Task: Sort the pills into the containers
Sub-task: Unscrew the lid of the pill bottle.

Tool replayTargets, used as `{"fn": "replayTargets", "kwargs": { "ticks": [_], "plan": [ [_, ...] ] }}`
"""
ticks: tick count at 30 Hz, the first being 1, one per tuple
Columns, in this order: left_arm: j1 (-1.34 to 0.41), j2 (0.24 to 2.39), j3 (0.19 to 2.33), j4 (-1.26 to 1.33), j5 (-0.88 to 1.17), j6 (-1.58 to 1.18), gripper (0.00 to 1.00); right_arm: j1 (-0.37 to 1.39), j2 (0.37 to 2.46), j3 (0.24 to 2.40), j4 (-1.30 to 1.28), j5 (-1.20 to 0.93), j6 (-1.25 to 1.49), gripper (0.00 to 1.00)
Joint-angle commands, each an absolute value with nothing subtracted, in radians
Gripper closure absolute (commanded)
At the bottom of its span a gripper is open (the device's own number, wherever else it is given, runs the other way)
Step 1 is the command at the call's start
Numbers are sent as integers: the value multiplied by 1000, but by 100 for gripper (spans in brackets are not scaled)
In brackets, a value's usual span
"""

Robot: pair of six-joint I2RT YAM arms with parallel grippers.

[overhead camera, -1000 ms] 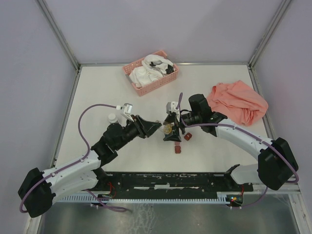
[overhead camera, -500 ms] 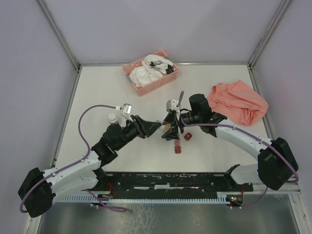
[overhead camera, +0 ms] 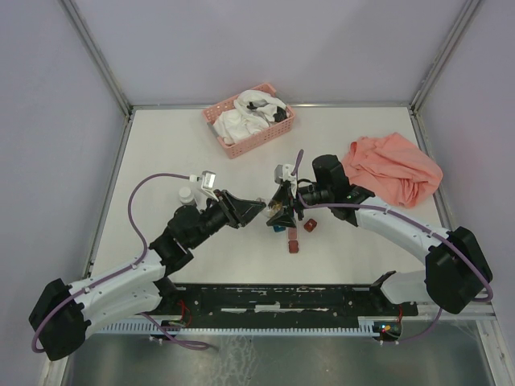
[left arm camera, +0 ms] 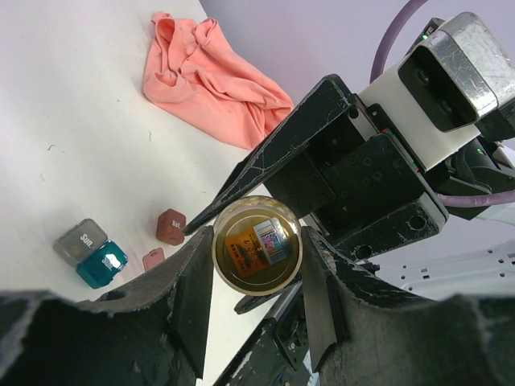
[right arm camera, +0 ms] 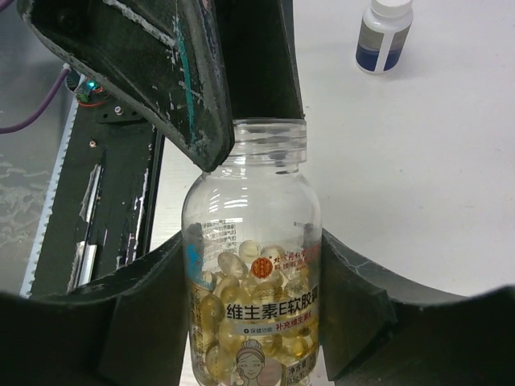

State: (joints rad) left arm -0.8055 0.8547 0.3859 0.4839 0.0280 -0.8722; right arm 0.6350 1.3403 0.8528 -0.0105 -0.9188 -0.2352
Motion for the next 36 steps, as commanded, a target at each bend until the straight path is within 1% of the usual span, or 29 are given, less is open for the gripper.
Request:
{"fn": "replayTargets", "kwargs": {
  "ticks": [1, 3, 5, 6, 7, 8, 9, 10, 11, 14, 18, 21, 26, 31, 36],
  "plan": [
    [-813, 839, 391, 566, 24, -915, 97, 642, 1339, 871, 26, -939, -216, 42],
    [-812, 838, 390, 567, 25, -914, 97, 641, 1338, 878, 21, -953, -215, 53],
    [-812, 835, 389, 568, 26, -913, 95, 640, 1340, 884, 12, -968, -218, 65],
    [-812, 834, 388, 567, 25, -911, 89, 640, 1339, 889, 3, -976, -225, 69],
    [-812, 826, 387, 566, 25, -909, 81, 640, 1340, 895, -12, -984, -236, 75],
    [-813, 818, 384, 562, 21, -903, 71, 640, 1342, 902, -31, -990, -248, 86],
    [-814, 806, 381, 555, 18, -896, 62, 639, 1341, 908, -51, -994, -260, 92],
    [-812, 791, 376, 545, 13, -885, 54, 637, 1342, 914, -70, -1001, -269, 94],
    [-812, 768, 370, 535, 8, -872, 46, 635, 1343, 918, -80, -1010, -276, 95],
    [-812, 704, 360, 474, -8, -789, 29, 623, 1345, 936, -114, -1052, -282, 97],
    [-812, 597, 328, 433, -3, -623, 19, 605, 1355, 974, -217, -1108, -331, 98],
    [-812, 512, 285, 466, 21, -502, 16, 605, 1360, 1006, -302, -1123, -387, 98],
    [-811, 470, 203, 652, 187, -219, 14, 605, 1336, 1031, -458, -1082, -573, 98],
    [-812, 599, 212, 742, 375, 94, 9, 603, 1313, 1062, -630, -1028, -786, 98],
    [-812, 708, 221, 803, 525, 296, 7, 601, 1294, 1067, -699, -1021, -871, 98]
  ]
}}
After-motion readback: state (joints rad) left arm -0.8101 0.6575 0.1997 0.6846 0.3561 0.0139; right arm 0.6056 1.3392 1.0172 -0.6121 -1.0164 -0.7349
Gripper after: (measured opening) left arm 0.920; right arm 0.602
